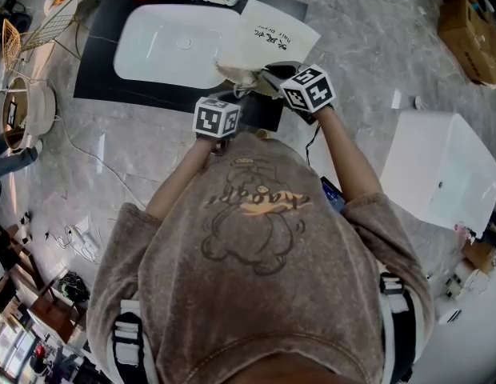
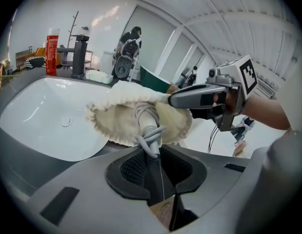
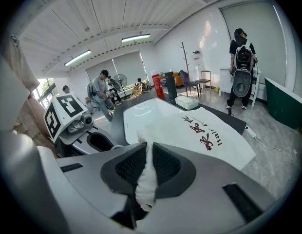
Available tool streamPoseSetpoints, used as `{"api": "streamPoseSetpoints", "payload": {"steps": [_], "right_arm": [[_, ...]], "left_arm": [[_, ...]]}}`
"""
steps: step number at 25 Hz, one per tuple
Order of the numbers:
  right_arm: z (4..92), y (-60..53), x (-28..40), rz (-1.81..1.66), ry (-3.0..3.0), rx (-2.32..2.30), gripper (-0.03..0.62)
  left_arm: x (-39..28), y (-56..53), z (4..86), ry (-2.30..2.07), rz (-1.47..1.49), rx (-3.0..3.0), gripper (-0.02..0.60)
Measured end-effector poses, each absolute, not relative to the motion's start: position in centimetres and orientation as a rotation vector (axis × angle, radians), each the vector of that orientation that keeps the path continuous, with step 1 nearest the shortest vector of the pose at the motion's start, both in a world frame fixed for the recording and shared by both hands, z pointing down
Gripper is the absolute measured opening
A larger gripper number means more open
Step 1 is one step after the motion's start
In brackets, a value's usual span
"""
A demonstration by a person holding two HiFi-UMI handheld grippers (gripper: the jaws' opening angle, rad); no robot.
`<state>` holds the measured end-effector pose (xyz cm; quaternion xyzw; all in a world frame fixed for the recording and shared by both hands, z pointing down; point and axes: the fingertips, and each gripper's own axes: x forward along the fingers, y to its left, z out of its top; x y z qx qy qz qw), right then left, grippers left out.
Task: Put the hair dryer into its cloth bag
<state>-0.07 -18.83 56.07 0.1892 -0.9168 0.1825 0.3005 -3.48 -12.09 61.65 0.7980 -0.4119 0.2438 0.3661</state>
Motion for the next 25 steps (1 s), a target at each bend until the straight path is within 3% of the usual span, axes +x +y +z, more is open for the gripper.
{"api": "streamPoseSetpoints", "payload": {"steps": [25], "right_arm": [[55.4, -18.2, -0.4, 0.446, -2.426, 0.468, 0.044]], "left_arm": [[-1.9, -17.5, 61.9, -1.057, 0.535, 2.057, 0.093]]}}
